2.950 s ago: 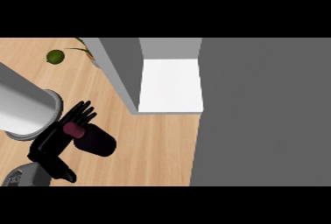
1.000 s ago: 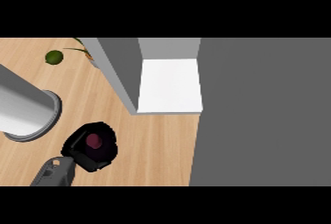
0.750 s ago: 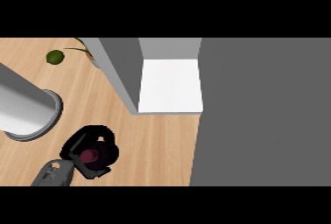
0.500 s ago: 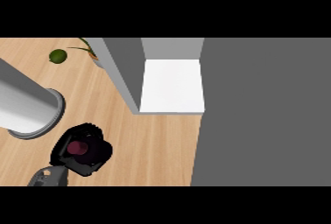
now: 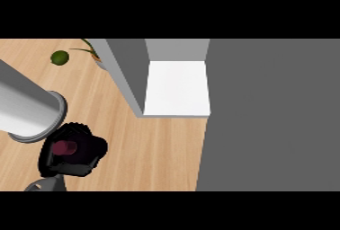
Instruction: Pick up the wine, place it into the cabinet and close the cabinet
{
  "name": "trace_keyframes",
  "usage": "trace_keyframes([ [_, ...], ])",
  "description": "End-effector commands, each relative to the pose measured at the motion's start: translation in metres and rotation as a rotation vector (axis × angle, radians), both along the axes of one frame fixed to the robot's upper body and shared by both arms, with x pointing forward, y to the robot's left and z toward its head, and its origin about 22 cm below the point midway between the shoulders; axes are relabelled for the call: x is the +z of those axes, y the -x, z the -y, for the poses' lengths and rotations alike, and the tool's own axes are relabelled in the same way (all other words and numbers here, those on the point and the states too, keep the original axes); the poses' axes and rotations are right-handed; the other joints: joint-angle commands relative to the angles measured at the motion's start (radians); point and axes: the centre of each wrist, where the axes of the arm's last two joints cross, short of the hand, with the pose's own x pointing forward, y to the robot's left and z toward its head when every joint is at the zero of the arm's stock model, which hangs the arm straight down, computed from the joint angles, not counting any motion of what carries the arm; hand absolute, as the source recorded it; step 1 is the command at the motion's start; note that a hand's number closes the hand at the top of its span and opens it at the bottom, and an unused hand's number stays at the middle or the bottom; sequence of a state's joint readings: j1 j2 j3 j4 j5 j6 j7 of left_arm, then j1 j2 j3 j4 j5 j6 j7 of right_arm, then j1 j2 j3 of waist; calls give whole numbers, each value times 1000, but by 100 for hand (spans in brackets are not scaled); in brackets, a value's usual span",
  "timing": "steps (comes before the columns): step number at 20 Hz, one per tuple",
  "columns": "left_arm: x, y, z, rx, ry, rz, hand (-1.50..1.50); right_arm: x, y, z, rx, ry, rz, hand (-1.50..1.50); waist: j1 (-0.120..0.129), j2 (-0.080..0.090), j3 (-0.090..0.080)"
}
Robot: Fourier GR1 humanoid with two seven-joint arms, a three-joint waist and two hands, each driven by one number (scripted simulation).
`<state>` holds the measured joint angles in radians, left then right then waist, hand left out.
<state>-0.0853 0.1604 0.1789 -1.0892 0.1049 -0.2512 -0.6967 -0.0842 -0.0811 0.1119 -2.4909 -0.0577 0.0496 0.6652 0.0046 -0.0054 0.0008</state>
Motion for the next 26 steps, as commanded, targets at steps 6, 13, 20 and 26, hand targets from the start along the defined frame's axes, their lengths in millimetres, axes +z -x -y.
trace_keyframes([
  [6,62,2,27,-70,105,45,150,2,31,8,24,-54,53,-150,-6,2,0],
  [13,125,11,78,-126,81,43,150,-3,14,5,34,-38,33,-150,-3,3,0],
  [20,160,-6,126,-209,90,2,150,9,33,3,30,-43,38,-150,-13,2,-1],
  [26,172,-5,178,-241,124,21,150,1,23,5,39,-41,41,-150,-16,4,-1],
])
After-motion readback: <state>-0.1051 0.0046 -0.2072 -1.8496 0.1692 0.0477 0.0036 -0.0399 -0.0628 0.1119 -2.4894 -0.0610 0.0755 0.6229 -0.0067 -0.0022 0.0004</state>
